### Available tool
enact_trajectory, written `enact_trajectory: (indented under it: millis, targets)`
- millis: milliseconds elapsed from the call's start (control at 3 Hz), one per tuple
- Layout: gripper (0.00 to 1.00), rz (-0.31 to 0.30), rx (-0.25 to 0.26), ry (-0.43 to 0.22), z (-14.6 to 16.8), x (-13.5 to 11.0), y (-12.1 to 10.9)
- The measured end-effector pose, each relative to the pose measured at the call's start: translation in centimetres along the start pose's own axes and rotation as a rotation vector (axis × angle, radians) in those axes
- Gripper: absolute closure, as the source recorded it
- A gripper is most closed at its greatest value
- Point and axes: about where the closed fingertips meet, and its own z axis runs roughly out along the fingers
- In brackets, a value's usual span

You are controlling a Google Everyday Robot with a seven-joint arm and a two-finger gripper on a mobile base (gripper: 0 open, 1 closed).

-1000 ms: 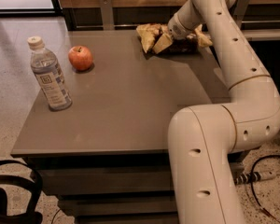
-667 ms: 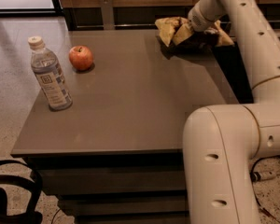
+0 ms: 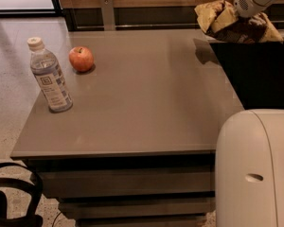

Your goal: Move brown chip bag near blue plastic bottle

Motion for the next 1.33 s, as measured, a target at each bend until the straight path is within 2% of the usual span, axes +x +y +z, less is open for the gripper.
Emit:
enact_trajectory:
  millis: [333,667,1000,1333]
  targets:
    - [1.00,-0.026,-0.019,-0.087,-3.5,-0.1,-0.5]
    - [1.00,-0.122,-0.085,-0.202,-7.3,-0.7,1.8]
    - [1.00,-0.225,-0.138,-0.320,-11.9,-1.0,5.5]
    - [1.00,-0.329,-0.182,-0.411,-15.4,-0.7,10.1]
